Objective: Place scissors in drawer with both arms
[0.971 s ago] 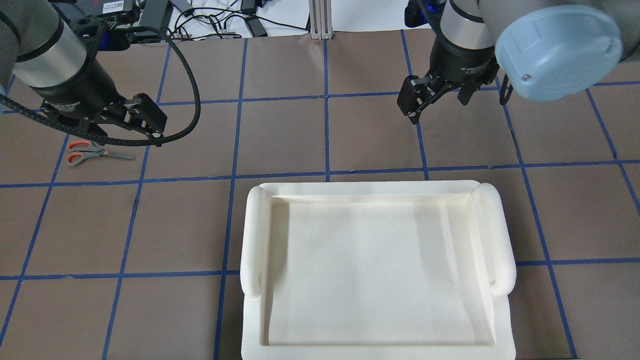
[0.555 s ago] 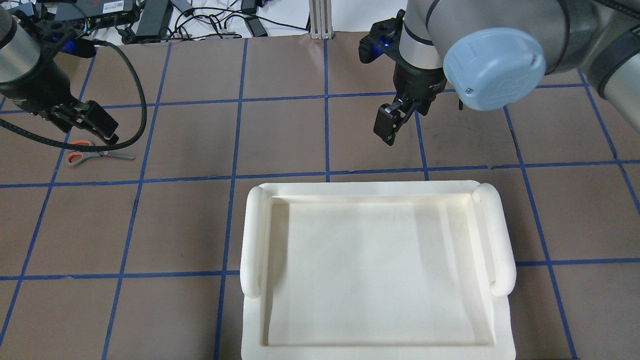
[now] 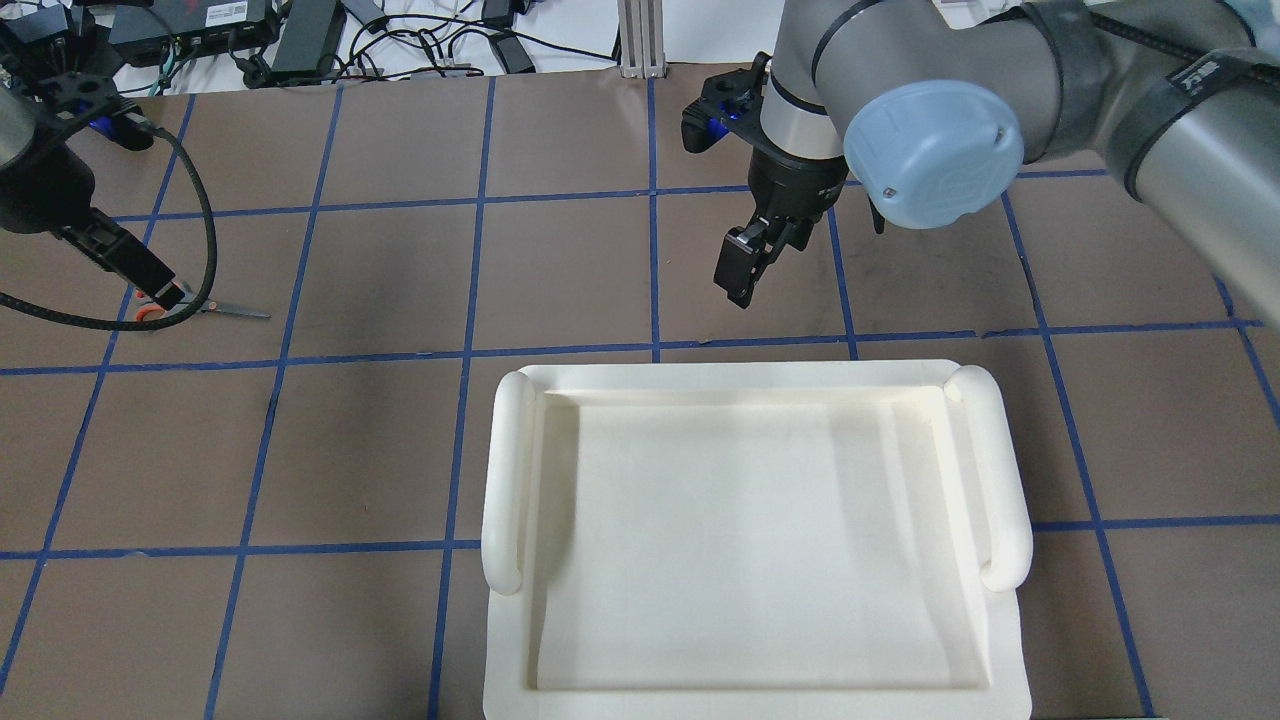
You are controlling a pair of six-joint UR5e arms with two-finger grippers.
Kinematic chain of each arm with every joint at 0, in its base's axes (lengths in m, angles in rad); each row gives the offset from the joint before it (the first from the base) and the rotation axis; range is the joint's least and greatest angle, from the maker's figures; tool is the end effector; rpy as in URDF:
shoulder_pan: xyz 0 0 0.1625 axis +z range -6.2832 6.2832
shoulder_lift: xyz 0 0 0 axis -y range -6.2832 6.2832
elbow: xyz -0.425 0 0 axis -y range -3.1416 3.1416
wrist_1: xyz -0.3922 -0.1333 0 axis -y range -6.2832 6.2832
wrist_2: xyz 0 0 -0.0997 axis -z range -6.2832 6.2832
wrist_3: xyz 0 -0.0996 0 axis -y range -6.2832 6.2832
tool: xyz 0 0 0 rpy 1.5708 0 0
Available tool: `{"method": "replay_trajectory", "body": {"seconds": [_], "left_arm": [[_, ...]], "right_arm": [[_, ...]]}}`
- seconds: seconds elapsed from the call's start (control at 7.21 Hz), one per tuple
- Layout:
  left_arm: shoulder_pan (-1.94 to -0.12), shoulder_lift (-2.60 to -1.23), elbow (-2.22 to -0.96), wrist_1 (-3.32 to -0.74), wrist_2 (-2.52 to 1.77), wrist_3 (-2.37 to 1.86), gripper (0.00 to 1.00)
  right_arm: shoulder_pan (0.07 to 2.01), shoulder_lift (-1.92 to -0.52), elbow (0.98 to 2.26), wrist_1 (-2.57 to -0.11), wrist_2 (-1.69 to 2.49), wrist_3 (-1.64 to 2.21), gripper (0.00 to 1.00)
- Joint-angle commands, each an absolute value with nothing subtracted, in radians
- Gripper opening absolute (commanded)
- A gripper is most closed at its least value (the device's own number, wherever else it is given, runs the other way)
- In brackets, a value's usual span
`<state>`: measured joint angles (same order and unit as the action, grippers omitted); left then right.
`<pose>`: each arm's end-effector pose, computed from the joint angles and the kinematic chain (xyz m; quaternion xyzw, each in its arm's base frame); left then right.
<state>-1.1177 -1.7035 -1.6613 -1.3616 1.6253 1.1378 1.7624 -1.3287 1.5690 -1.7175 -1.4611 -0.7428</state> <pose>0.1201 -0.5388 0.3961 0.3358 0.9415 0.0244 0.0141 0.2507 -0.5349 0.3739 -0.4469 0.8917 0.0300 0.0654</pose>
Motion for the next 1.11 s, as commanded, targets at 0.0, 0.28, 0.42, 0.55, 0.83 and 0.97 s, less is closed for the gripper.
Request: {"method": "replay_trajectory", "body": {"seconds": [0.0, 0.28, 0.42, 0.55, 0.83, 0.97], "left_arm": [[-1.088, -1.77, -1.66, -1.315, 1.625, 1.277, 1.0], [-1.034, -1.857, -1.66, -1.183, 1.615, 1.476, 1.0], [-1.032, -1.897, -1.651, -1.14, 1.615, 1.564, 1.0], [-1.032, -1.932, -1.649, -1.097, 1.617, 1.663, 1.0], [-1.029, -2.0, -1.647, -0.969, 1.615, 1.815, 1.0], [-1.029, -2.04, -1.646, -0.915, 1.612, 1.901, 1.0]], "right_arm": [[1.766, -1.304, 1.574, -1.709, -1.448, -0.801, 1.0], [1.766, -1.304, 1.575, -1.66, -1.312, -0.939, 1.0], [1.767, -1.304, 1.575, -1.672, -1.384, -0.972, 1.0], [1.77, -1.307, 1.574, -1.674, -1.437, -0.966, 1.0], [1.772, -1.292, 1.574, -1.649, -1.453, -0.992, 1.0], [1.775, -1.279, 1.574, -1.643, -1.437, -1.018, 0.99]]}}
